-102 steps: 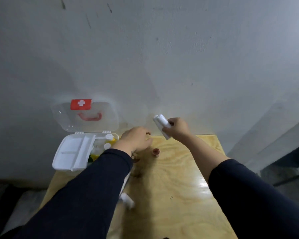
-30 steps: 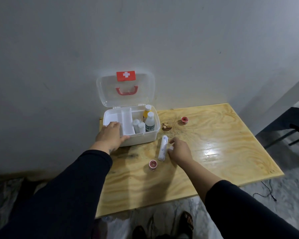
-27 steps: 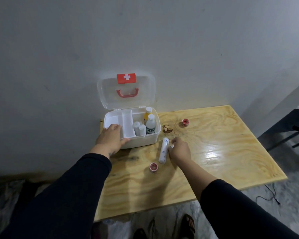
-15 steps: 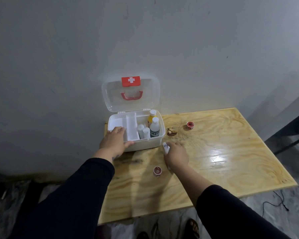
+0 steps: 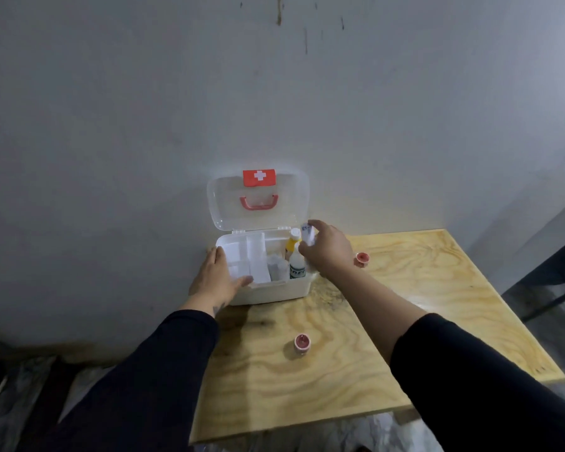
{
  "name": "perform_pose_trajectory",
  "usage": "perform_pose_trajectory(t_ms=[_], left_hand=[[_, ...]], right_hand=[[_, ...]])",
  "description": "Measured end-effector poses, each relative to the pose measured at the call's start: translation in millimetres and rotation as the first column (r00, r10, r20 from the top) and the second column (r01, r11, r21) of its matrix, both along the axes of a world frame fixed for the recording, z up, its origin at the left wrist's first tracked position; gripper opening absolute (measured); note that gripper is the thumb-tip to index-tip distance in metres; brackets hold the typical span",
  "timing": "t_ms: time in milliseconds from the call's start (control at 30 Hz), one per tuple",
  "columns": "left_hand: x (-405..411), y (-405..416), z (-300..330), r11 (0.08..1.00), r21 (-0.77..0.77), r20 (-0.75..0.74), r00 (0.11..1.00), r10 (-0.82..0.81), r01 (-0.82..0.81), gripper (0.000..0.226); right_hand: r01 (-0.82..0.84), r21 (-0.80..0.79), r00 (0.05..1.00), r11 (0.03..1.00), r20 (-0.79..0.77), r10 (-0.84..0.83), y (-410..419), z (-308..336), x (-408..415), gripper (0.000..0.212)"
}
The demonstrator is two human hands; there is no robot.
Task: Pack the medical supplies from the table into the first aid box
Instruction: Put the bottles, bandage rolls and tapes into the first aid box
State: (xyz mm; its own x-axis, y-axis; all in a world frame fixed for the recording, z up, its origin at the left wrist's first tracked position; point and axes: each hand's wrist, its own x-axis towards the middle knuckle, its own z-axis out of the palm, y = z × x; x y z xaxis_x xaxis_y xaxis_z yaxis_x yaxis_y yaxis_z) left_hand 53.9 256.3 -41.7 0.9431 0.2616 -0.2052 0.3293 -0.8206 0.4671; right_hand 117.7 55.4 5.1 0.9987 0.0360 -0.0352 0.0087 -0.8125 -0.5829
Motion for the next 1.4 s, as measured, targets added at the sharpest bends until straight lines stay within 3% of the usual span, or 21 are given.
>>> perform_pose_trajectory(t_ms=[167,267,400,500,633,700,900,1200,1400], left_hand=[[3,5,1,0.998,-0.064,-0.003,1.0,-0.003,0.003,0.105],[2,8,2,1.0,-0.027,-0.002,1.0,-0.014,0.014,0.105],[2,7,-2,0.982,-0.182,0.037,0.998,0.058,-0.05,0.093],[3,9,-2,0.995,-0.104,0.033,0.999,0.007,-0.003,0.098],[5,12,-3,0.998,-0.058,0.018,1.0,-0.004,0.005,0.104],[5,13,-3,0.999,-0.027,0.008,1.0,-0.018,0.018,0.105],[2,16,-5,0.997,-0.076,0.047,0.999,0.0,0.003,0.107],[4,15,-8,0.997,-0.059,0.013,0.998,0.057,-0.056,0.1],[6,13,0,0.997,0.071,-0.051,0.998,0.03,-0.027,0.094]], right_hand=[[-0.197,-0.064,0.98,0.978,0.015,0.198,57,-2,3,0.041],[-0.229,-0.118,0.973,0.966,-0.033,0.227,81,-12,10,0.031],[-0.231,-0.256,0.973,0.939,-0.057,0.224,96,-24,21,0.029],[-0.25,-0.289,0.968,0.924,-0.088,0.234,101,-30,25,0.032],[-0.287,-0.233,0.958,0.929,-0.092,0.272,103,-25,28,0.03],[-0.335,-0.155,0.942,0.93,-0.079,0.326,104,-19,29,0.043],[-0.361,0.002,0.929,0.933,-0.092,0.359,113,-15,22,0.044],[-0.407,0.036,0.902,0.913,-0.139,0.408,111,-31,13,0.049],[-0.38,0.049,0.921,0.924,-0.072,0.383,88,-14,10,0.032]])
